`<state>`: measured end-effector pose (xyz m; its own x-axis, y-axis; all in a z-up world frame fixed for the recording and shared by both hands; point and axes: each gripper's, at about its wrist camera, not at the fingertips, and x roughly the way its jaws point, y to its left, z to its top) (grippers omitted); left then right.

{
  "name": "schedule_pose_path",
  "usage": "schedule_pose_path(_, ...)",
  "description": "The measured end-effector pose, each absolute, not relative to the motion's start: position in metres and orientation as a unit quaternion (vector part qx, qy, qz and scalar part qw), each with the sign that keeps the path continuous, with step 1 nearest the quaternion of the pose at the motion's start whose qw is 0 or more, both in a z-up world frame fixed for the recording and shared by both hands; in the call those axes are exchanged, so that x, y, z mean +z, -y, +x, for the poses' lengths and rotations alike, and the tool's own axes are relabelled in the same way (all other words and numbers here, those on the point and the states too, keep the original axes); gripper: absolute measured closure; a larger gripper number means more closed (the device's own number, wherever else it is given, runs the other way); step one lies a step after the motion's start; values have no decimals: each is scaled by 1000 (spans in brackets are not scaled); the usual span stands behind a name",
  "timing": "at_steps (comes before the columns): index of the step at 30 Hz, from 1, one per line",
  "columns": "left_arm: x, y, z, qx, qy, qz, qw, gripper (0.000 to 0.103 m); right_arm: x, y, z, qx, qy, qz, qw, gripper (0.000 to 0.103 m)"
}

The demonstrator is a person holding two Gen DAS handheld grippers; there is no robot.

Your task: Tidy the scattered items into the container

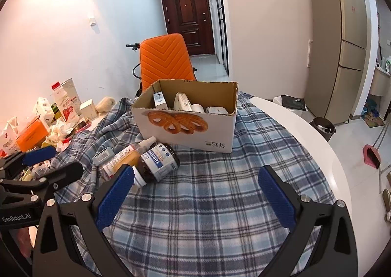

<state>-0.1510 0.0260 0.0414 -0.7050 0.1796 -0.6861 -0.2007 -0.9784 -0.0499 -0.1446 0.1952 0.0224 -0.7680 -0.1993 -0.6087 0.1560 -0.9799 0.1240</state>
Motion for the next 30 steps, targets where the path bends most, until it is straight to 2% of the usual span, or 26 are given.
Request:
schedule_pose_path(6,38,-22,-123,916,-3,-380,131,13,20,-193,-122,-941,39,324,92,2)
schedule_pose_path(14,37,-17,-87,924,-6,-362,123,13,13,-183,-91,-949,7,308,70,2)
schedule_pose_path(18,26,-10,-75,929,14,-353,111,13,-3,-190,-73,-948,20,311,56,2)
schedule_pose_path(25,6,-1,-39,941,0,-332,68,13,-26,-206,-41,-947,44,315,41,2)
schedule_pose_path(30,-5,5,-21,939,29,-334,71,13,-30,-209,-26,-949,55,309,44,2)
